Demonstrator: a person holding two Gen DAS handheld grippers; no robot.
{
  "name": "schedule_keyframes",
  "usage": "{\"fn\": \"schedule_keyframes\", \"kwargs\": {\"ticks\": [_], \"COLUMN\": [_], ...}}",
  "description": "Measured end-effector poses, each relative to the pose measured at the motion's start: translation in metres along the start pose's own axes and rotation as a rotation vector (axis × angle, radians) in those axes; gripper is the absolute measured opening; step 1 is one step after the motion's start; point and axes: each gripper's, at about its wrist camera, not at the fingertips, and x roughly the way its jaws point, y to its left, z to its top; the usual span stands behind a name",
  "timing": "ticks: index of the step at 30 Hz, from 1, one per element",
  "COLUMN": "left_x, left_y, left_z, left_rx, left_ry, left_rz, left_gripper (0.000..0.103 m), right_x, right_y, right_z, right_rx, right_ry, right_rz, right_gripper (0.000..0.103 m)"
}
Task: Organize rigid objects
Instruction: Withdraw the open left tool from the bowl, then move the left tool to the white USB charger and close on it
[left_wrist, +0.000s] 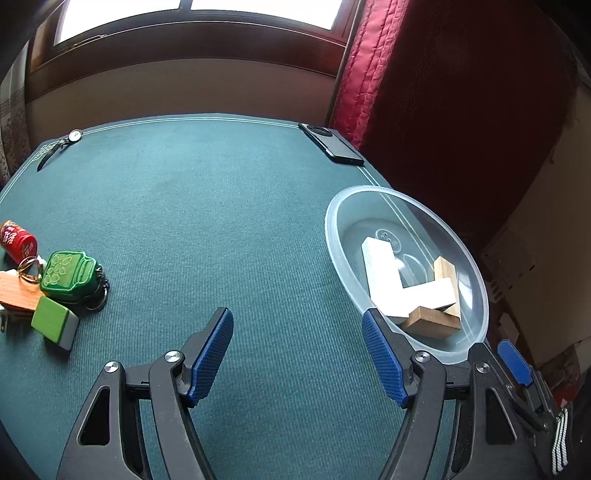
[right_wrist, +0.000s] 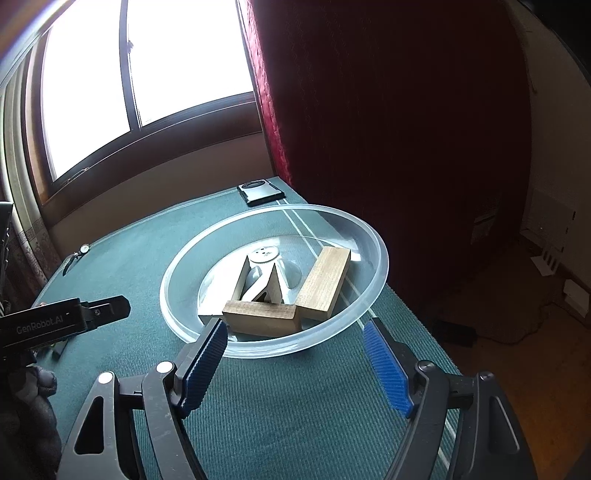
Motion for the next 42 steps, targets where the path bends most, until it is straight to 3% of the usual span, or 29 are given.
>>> {"fn": "schedule_keyframes", "kwargs": {"ticks": [23,31,42], "left_x": [-0.084,-0.092,-0.076], "left_y": [0.151,0.201,0.23], "left_z": [-0.029,-0.039,-0.034], "left_rx": [-0.198,-0.261,-0.277], "left_ry": [-0.136,-0.127,-0.088], "left_rz": [0.238,0.332,0.398], "left_gripper": [0.073,0.073,0.073], "right_x": [-0.006,-0.007,-0.007], "right_y": [0.034,0.052,0.07], "right_z": [-0.015,-0.024,-0.031], "right_rx": [-0.073,-0.112,-0.142], "right_ry": [0.062,0.099,0.137], "right_rz": [0.051,0.101,0.137], "right_gripper": [0.082,0.082,0.082]}}
